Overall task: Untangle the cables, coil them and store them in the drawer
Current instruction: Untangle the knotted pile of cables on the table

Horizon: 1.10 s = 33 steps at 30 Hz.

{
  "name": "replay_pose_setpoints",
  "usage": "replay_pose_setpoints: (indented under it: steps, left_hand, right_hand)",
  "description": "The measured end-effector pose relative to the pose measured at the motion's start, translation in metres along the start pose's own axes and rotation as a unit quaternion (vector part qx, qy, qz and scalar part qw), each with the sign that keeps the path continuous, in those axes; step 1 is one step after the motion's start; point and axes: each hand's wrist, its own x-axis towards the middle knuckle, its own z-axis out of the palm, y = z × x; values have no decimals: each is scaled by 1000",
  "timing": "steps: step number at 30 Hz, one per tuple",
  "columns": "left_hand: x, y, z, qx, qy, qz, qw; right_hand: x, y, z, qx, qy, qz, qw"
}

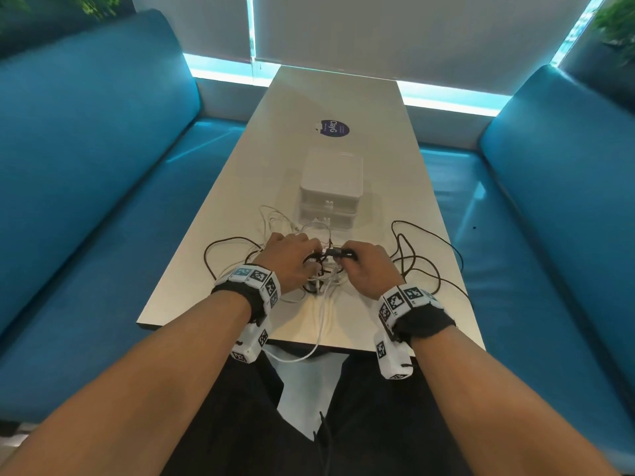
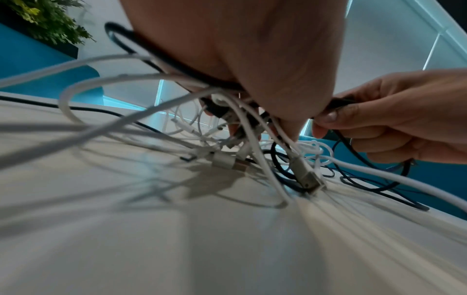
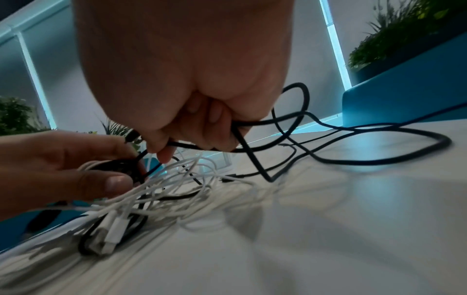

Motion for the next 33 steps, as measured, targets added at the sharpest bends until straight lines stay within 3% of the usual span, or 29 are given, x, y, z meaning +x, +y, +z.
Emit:
replay_pose_setpoints:
  steps: [5,9,14,18,21,27,33]
  left_hand:
    - [0,2,2,-26,6,-15,1000]
    - [1,13,-1,-96,56,-46,993]
    - [3,1,8,-72,108,-16,991]
    - [3,-4,3,32,66,-22,997]
    - [4,-2,-5,46,40,-34,998]
    - [3,-1,-8,-17,58,-39,997]
    - [1,-1,-1,-140,20,-33,989]
  right_hand:
    - [-1,7,-1,-34,8,16,999]
    - [0,7,3,-24,3,30,999]
    - [-3,4,2,-20,-8,33,999]
    - [-2,0,1,-30,-9,20,999]
    - [-2,0,0,-34,-8,26,999]
    - [1,5,-4,-49,-15,42,998]
    - [4,12,-2,-40,6,62,997]
